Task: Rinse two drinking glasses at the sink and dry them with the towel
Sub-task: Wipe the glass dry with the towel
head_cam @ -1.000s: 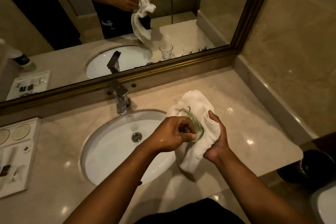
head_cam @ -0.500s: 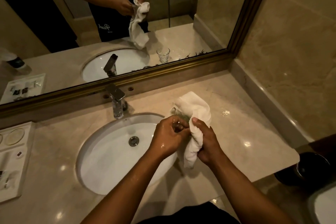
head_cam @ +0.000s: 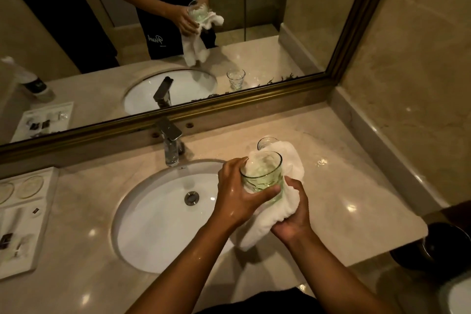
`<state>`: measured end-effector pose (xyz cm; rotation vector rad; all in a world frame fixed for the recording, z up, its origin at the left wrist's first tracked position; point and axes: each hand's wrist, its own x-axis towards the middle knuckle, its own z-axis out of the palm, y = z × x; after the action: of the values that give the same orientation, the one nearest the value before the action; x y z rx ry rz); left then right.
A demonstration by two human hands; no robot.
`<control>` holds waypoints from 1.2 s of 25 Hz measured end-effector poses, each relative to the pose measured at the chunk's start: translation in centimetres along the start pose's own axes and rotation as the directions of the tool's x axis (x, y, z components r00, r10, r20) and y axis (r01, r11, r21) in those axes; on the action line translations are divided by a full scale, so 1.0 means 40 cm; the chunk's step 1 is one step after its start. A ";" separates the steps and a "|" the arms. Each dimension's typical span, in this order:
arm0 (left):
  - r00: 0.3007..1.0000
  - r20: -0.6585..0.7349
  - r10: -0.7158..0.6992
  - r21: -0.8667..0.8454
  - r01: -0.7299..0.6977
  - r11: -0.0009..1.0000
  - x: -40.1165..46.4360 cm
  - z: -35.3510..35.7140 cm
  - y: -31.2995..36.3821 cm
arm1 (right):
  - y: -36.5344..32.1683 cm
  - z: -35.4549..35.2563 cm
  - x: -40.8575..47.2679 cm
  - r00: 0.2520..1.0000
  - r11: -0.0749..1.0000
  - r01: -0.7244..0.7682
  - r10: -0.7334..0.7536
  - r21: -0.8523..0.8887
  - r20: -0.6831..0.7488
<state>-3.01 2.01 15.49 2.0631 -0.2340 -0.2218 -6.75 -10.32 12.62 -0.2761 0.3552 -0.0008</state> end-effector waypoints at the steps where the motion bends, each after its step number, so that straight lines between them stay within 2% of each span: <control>1: 1.000 -0.017 -0.001 -0.027 0.000 1.000 0.001 -0.002 0.000 | 0.004 -0.001 -0.002 1.000 0.999 -0.004 0.004 -0.043 0.012; 3: 0.998 -0.062 -0.017 -0.124 0.009 0.992 0.002 -0.008 0.002 | 0.004 -0.004 -0.005 0.999 0.986 -0.035 0.033 -0.160 -0.015; 5: 0.996 -0.084 -0.004 -0.226 -0.015 0.974 0.000 -0.016 -0.007 | -0.001 -0.002 -0.009 0.996 0.920 -0.059 0.030 -0.388 -0.081; 7: 0.996 -0.080 0.040 -0.288 -0.061 0.956 0.001 -0.033 -0.010 | -0.019 0.006 -0.016 0.988 0.718 -0.022 -0.091 -0.696 -0.126; 8: 0.995 -0.078 0.057 -0.289 -0.077 0.954 0.004 -0.047 -0.012 | -0.037 0.013 -0.021 0.984 0.605 0.014 -0.148 -0.796 -0.095; 10: 0.995 -0.072 0.070 -0.254 -0.086 0.963 0.010 -0.083 -0.017 | -0.085 0.027 -0.035 0.972 0.443 0.131 -0.233 -0.887 0.027; 12: 0.995 -0.051 0.090 -0.190 -0.098 0.977 0.010 -0.114 -0.029 | -0.150 0.048 -0.049 0.958 0.317 0.247 -0.223 -0.916 0.181; 15: 0.989 0.020 0.148 -0.072 -0.147 0.987 0.004 -0.131 -0.039 | -0.191 0.108 -0.073 0.970 0.282 0.245 -0.063 -0.928 0.237; 17: 0.968 0.079 0.240 0.032 -0.243 0.969 0.004 -0.125 -0.041 | -0.186 0.146 -0.077 0.982 0.225 0.172 0.042 -0.959 0.186; 20: 0.890 0.199 0.411 0.243 -0.451 0.859 0.007 -0.112 -0.044 | -0.178 0.182 -0.060 0.951 -0.050 0.077 0.302 -0.996 0.059; 21: 0.865 0.224 0.450 0.298 -0.500 0.813 0.008 -0.112 -0.046 | -0.179 0.185 -0.051 0.930 -0.099 0.039 0.367 -0.994 0.000; 25: 0.785 0.329 0.525 0.421 -0.620 0.663 0.014 -0.124 -0.054 | -0.184 0.184 -0.030 0.808 -0.107 -0.132 0.564 -0.985 -0.170; 28: 0.800 0.378 0.467 0.440 -0.598 0.669 0.015 -0.131 -0.063 | -0.169 0.195 -0.037 0.750 -0.276 -0.023 0.631 -0.961 -0.200; 30: 0.814 0.389 0.431 0.428 -0.574 0.698 0.005 -0.128 -0.068 | -0.141 0.190 -0.044 0.808 -0.378 0.107 0.573 -0.920 -0.141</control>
<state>-1.30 7.55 15.52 2.4072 -1.1364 -0.0819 -5.51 -13.63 21.59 -2.0192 -0.2130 0.9720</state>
